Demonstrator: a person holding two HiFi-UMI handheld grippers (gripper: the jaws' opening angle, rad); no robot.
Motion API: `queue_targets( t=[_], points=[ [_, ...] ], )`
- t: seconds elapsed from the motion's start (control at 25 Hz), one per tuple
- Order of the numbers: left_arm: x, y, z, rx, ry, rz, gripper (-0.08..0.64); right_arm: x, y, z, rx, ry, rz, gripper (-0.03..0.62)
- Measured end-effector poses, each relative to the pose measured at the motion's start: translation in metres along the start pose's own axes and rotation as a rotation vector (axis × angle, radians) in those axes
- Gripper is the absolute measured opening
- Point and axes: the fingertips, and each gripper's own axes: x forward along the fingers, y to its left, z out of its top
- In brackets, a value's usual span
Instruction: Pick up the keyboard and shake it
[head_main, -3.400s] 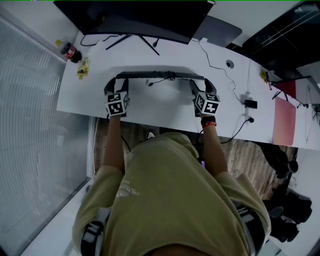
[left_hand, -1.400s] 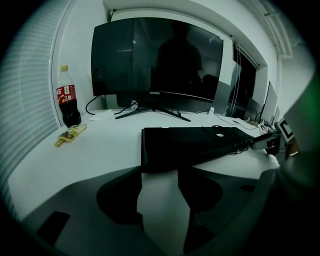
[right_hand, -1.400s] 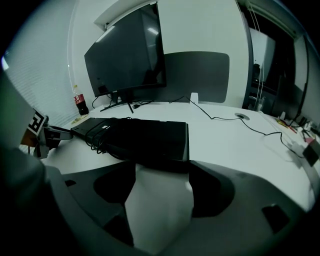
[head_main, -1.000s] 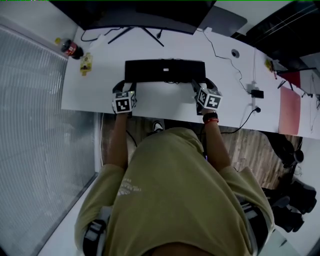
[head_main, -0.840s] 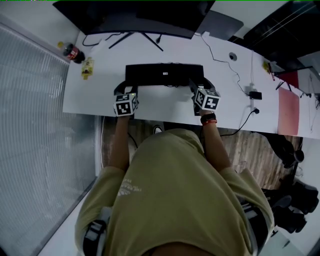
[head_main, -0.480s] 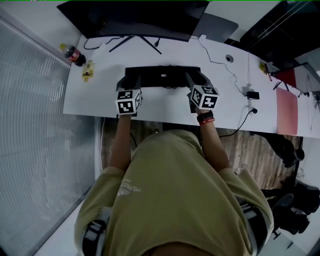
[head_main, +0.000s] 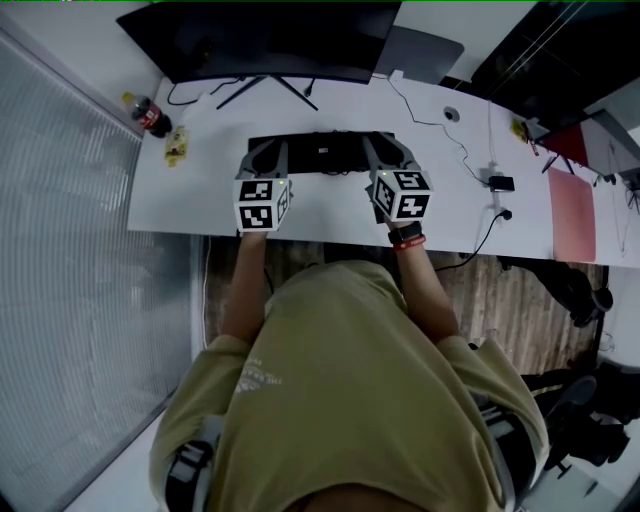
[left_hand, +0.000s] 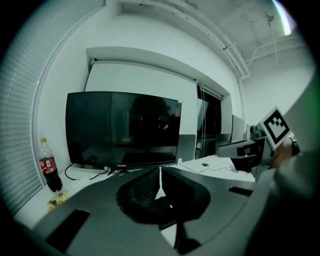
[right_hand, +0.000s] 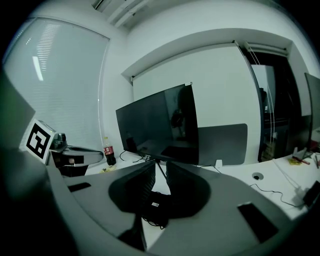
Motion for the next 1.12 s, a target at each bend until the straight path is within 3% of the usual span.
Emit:
queue_targets(
  t=[0.64,0.88,1.12],
  points=[
    [-0.029,-0.043,0.023,-0.029,-0.096,-0.048,0.018,-0.051,0.012,-0.001,-0.022,-0.008,0.017,0.033],
    [-0.018,-0.062,0.013,-0.032,-0.073,-0.052,0.018,-0.06,0.001,-0.013,-0.02,0.015,0.057,0.024],
    [0.0,-0.07,-0.027,-0.043,0.051,-0.04,0.018,-0.054,-0.014,-0.047,0.059,0.111,0.125,0.023]
  ],
)
